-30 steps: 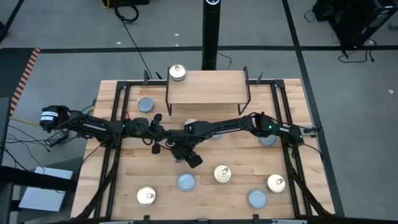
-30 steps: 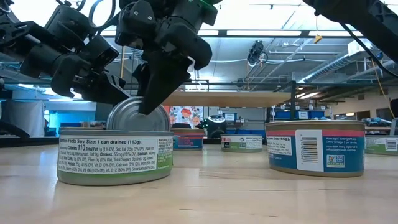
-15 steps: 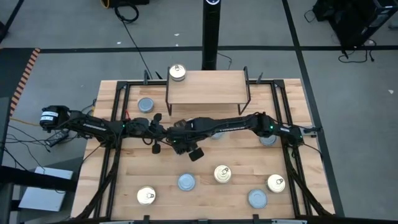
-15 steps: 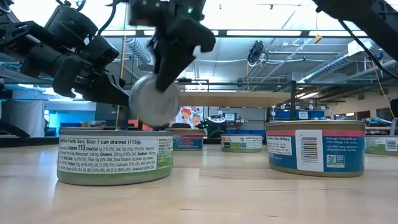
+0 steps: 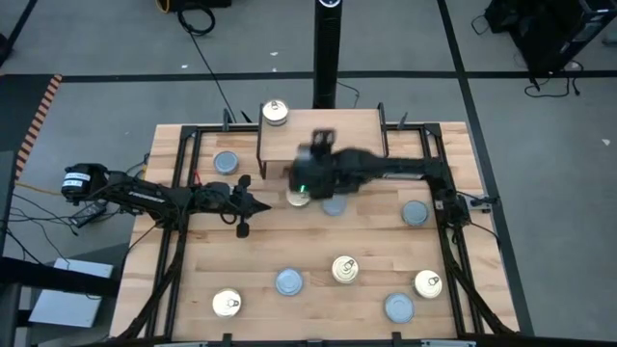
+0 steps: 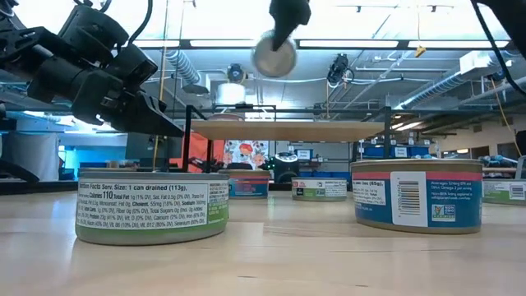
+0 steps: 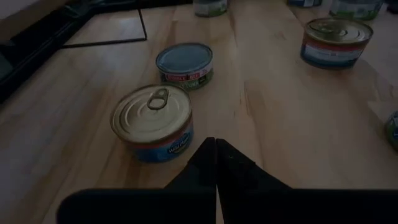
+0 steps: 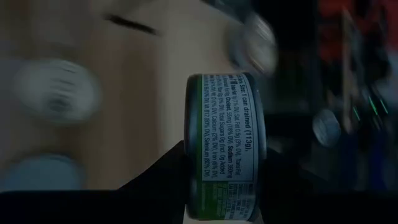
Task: Stack canned seafood by type on shelf
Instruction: Put the green tuna can on the shelf
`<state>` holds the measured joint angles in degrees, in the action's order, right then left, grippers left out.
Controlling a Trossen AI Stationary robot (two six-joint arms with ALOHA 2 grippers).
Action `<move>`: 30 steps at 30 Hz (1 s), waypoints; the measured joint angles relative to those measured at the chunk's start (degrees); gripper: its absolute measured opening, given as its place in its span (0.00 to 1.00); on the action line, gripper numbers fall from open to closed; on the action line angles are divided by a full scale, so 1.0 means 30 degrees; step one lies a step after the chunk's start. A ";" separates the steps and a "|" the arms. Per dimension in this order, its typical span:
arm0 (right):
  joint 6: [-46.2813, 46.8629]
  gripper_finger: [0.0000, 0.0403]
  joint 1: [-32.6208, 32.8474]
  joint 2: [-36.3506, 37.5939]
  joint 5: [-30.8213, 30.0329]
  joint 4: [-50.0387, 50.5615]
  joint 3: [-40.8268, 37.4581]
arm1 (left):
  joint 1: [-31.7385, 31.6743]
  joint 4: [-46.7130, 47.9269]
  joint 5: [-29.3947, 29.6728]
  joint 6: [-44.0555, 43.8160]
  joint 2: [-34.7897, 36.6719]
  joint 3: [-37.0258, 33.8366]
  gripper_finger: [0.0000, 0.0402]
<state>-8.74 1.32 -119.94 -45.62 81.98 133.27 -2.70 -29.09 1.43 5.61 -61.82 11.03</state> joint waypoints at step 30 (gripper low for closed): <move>0.1316 0.44 -0.9314 0.0261 0.0683 0.0073 -0.6125 | 0.0002 0.0087 0.0007 0.0073 0.0000 0.0000 0.00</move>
<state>-4.79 -26.63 -119.16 -43.57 82.20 114.89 -2.69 -28.83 1.45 5.82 -61.82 11.03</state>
